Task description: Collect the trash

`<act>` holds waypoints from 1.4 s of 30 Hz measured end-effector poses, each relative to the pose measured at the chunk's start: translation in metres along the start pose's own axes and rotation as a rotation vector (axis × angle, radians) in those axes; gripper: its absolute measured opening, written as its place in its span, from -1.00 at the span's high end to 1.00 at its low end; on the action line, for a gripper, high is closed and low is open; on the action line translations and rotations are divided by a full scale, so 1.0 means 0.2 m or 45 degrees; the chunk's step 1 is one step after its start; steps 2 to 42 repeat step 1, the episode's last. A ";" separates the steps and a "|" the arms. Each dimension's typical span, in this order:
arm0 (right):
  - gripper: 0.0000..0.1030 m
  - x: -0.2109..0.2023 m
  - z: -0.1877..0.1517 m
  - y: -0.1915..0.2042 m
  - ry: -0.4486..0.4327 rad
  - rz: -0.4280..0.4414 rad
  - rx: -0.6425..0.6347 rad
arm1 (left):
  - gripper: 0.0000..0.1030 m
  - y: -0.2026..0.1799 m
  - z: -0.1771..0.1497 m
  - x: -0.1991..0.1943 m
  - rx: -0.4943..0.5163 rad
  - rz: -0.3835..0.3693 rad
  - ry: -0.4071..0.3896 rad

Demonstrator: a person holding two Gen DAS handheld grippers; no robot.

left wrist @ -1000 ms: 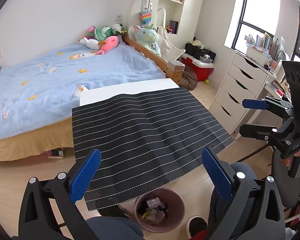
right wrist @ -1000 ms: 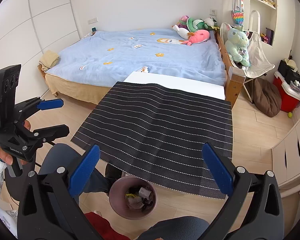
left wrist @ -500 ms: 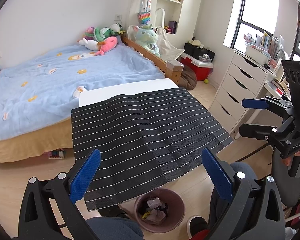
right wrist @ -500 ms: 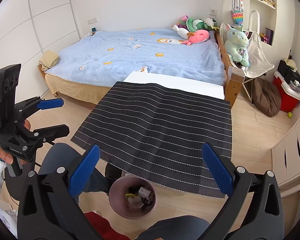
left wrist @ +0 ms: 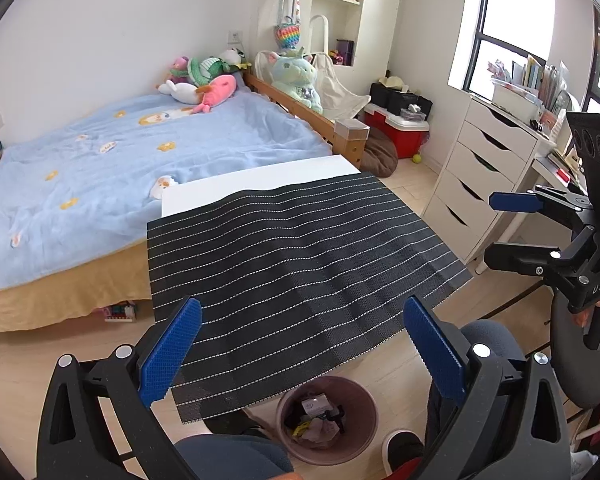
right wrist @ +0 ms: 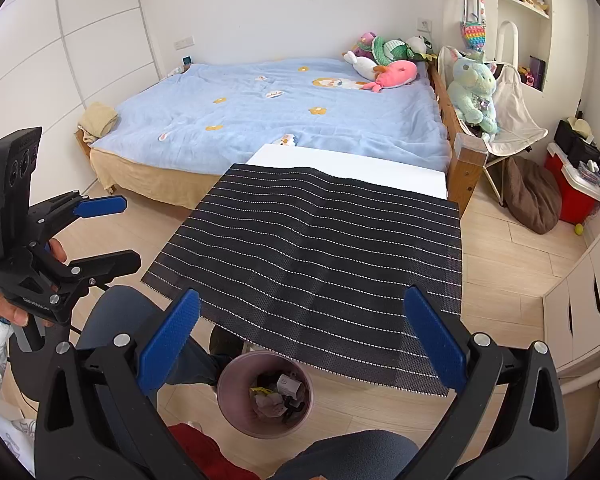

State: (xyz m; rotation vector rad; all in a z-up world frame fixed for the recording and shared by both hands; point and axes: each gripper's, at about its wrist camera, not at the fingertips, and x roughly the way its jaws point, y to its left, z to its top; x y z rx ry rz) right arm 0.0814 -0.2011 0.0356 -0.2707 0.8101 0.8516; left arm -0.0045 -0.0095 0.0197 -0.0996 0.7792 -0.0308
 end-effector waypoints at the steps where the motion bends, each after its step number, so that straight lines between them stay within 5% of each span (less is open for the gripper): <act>1: -0.94 0.00 0.00 0.00 -0.001 0.000 0.000 | -0.88 0.00 0.00 0.00 -0.005 -0.003 0.000; 42: -0.94 0.00 0.00 0.00 -0.001 0.000 0.000 | -0.88 0.00 0.00 0.00 -0.005 -0.003 0.000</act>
